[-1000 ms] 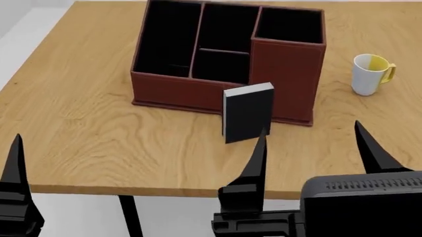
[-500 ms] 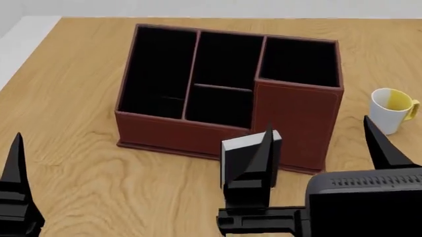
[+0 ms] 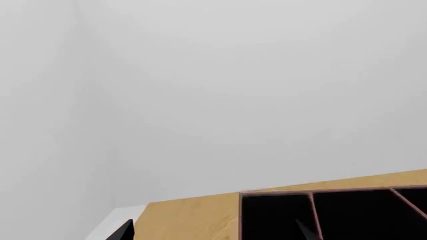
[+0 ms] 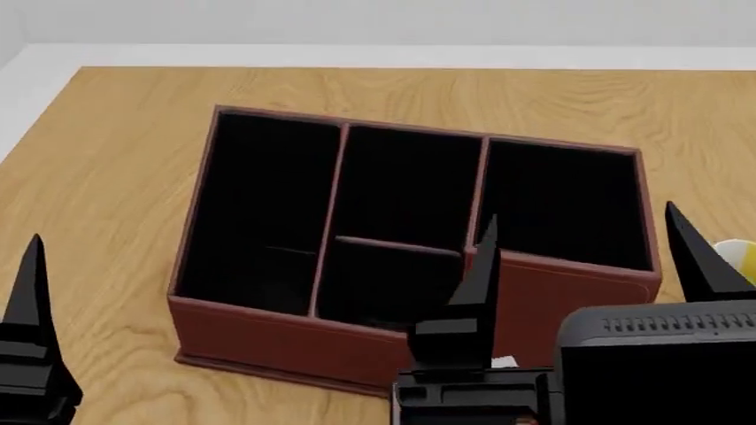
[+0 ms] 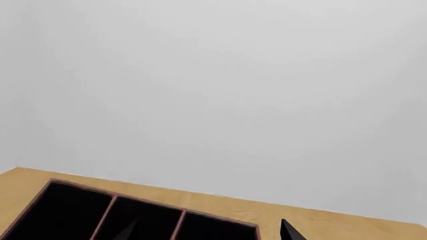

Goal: Pick up the book and place it in the front compartment of the caddy.

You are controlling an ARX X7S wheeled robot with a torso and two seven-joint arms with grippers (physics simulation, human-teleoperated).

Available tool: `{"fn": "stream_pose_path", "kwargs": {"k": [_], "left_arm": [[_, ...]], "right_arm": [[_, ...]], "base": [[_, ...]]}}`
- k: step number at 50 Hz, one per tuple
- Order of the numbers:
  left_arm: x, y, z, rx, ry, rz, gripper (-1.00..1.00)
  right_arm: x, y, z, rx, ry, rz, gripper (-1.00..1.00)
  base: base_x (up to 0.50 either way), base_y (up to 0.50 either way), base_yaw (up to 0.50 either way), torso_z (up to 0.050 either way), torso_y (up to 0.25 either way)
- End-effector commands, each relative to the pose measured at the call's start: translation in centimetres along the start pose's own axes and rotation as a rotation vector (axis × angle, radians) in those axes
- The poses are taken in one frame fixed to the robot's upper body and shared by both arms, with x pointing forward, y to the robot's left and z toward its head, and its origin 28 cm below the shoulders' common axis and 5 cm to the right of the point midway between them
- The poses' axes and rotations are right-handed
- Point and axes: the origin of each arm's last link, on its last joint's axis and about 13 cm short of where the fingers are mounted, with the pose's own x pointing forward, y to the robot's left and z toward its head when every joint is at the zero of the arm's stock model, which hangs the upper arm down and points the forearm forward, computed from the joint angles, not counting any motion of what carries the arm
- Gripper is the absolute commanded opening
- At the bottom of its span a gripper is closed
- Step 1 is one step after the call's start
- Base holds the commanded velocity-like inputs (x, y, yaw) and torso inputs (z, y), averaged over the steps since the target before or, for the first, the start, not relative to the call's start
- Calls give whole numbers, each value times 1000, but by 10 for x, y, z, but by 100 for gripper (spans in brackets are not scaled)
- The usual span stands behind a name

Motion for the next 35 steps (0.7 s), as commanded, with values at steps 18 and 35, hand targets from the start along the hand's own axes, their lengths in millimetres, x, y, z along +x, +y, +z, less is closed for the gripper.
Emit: {"fn": "stream_pose_path", "kwargs": {"k": [18, 35], "left_arm": [[-2, 1, -4, -2, 4, 7, 100], [-2, 1, -5, -1, 8, 7, 100]], "right_arm": [[0, 5, -8, -12, 21, 29, 100], [-7, -6, 4, -58, 43, 98, 100]], "base": [[472, 0, 0, 0, 2], [-3, 0, 0, 0, 1]]}}
